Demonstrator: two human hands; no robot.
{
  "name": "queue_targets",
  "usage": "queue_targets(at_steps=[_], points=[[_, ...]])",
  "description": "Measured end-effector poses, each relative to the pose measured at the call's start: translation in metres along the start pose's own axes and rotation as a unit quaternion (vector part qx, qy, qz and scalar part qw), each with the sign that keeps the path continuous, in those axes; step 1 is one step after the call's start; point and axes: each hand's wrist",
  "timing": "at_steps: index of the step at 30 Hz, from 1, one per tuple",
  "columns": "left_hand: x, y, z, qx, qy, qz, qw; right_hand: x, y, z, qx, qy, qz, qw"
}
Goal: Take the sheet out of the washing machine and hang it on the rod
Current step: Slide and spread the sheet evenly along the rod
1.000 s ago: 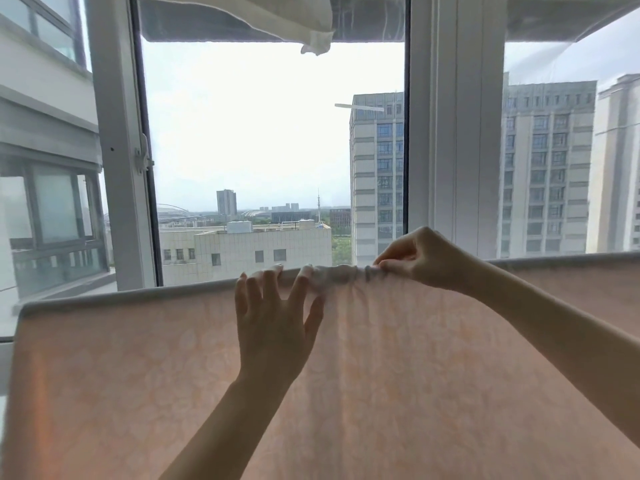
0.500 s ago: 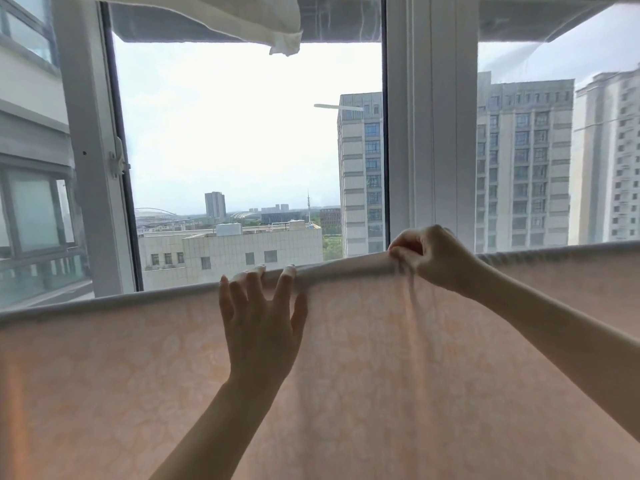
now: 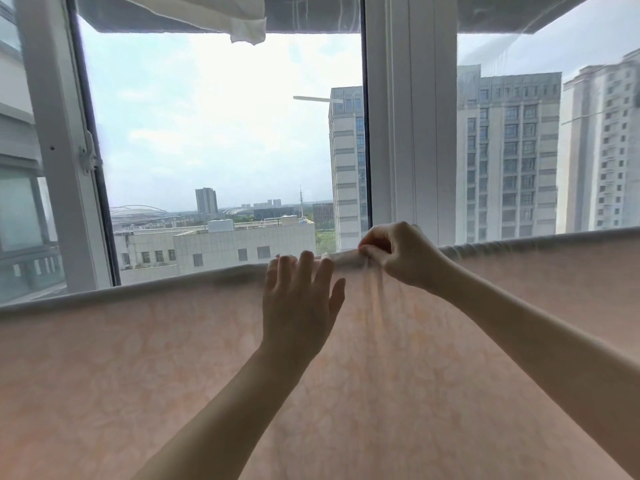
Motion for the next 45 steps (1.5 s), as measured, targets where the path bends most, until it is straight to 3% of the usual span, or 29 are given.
queue_targets(at_steps=[8,13,19,23,27,29,45], points=[[0.01,0.003,-0.004,-0.016,-0.013,-0.022,1.0,-0.014,-0.002,-0.009,-0.004,-0.012,0.038,0.999],[0.012,0.001,0.0,-0.015,-0.021,-0.016,1.0,-0.03,-0.009,-0.038,0.069,0.017,0.14,0.988],[0.016,-0.001,-0.003,-0.026,-0.027,-0.009,0.999,-0.034,-0.028,-0.025,0.098,-0.037,0.233,0.967],[0.014,0.002,0.001,-0.029,-0.041,-0.01,0.999,-0.024,-0.03,-0.026,0.083,-0.034,0.2,0.976],[0.008,0.003,-0.001,-0.024,-0.055,-0.009,0.998,-0.014,-0.03,-0.035,0.078,0.045,0.092,0.992],[0.005,0.004,-0.003,-0.02,-0.061,-0.006,0.998,-0.017,-0.028,-0.041,0.082,0.032,0.061,0.994],[0.013,-0.009,-0.043,-0.025,-0.08,0.089,0.992,-0.048,0.02,-0.072,-0.026,-0.03,0.066,0.997]])
Point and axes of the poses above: each hand's wrist, its own y-axis away from the middle knuckle, its own x-axis out of the palm, z = x × y, and after that the axes turned 5 degrees about y, right-handed
